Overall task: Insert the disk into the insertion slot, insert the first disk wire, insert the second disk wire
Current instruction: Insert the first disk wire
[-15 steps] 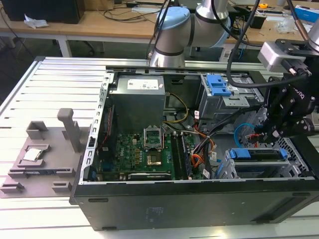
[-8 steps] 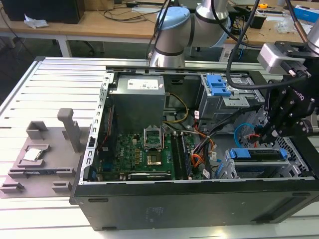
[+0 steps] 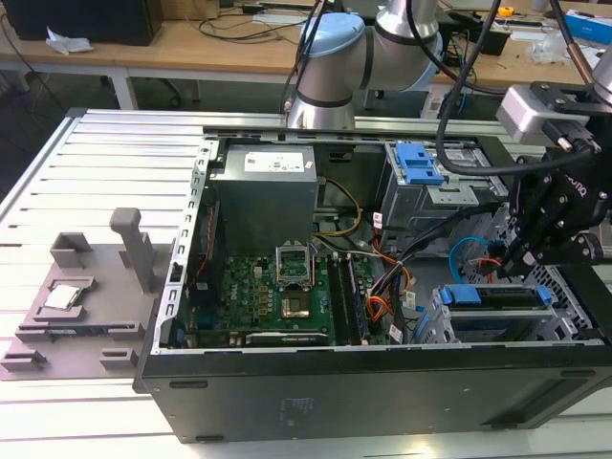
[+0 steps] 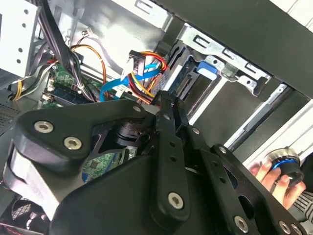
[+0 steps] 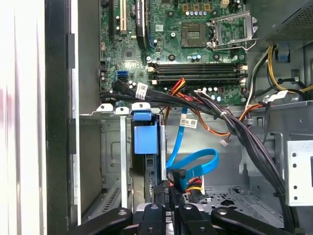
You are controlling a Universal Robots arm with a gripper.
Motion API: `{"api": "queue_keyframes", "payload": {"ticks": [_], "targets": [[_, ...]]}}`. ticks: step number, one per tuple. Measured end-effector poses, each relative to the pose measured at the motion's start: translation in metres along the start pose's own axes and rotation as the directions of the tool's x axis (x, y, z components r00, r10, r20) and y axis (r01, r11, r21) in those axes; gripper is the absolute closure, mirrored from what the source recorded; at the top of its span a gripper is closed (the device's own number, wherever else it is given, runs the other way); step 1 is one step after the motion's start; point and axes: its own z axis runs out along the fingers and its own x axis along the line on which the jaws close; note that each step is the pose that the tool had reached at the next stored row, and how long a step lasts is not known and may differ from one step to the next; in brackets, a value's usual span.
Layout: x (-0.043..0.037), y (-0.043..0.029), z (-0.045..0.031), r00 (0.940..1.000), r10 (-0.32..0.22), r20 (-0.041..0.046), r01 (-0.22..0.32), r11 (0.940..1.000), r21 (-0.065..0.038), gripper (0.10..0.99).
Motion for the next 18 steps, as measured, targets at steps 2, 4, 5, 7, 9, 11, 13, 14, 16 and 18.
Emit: {"api": "queue_keyframes", "payload": {"ticks": [2,4,5,7,9,11,13,14,16,18], "targets": [[0.0004,-0.0028,0.0015,1.0,0.0,-0.0001,0.0,1.0,0.0,0.918],[0.0017,-0.0051,0.005,1.0,0.0,-0.0002,0.0,1.0,-0.001,0.918],[0.0022,-0.0059,0.0072,1.0,0.0,-0.0001,0.0,1.0,-0.001,0.918],[0.0022,-0.008,0.0101,1.0,0.0,-0.0002,0.0,1.0,-0.001,0.918],[0.0032,-0.0082,0.0109,1.0,0.0,-0.0002,0.0,1.0,-0.001,0.918],[0.0054,-0.0084,0.0115,1.0,0.0,-0.0001,0.0,1.0,-0.001,0.918],[0.0067,-0.0085,0.012,1.0,0.0,-0.0002,0.0,1.0,-0.001,0.918],[0.0072,-0.0084,0.0122,1.0,0.0,-0.0001,0.0,1.0,-0.001,0.918],[0.0076,-0.0084,0.0112,1.0,0.0,-0.0005,0.0,1.0,-0.001,0.918],[0.0077,-0.0083,0.0087,1.0,0.0,0.0,0.0,1.0,-0.001,0.918]]}}
